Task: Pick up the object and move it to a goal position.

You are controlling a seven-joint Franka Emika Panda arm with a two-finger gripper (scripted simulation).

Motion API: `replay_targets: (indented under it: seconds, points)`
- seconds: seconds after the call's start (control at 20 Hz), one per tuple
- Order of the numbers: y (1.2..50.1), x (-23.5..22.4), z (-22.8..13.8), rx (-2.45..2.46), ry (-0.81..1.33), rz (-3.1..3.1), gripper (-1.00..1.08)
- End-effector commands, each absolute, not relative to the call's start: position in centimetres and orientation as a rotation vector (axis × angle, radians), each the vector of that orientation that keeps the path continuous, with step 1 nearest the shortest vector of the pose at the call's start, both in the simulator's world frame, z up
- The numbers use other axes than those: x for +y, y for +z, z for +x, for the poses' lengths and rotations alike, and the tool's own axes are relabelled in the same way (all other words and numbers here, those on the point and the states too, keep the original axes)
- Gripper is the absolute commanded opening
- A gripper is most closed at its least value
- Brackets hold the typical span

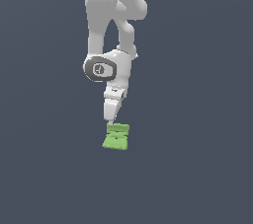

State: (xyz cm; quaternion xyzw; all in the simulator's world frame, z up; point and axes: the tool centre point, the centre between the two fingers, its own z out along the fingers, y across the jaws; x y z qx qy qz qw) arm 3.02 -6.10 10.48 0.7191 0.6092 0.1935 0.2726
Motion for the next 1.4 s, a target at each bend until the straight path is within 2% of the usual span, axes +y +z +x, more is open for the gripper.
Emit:
replay_targets:
  seconds: [0.0,0.5,1.35]
  points:
    - [8.9,-6.3,2.2,1.666,0.515,1.954,0.28]
    - [6.1,-6.6,0.7,1.708,0.507,1.992,0.28]
    - [5.2,-5.9,1.4,1.706,0.538,2.003,0.28]
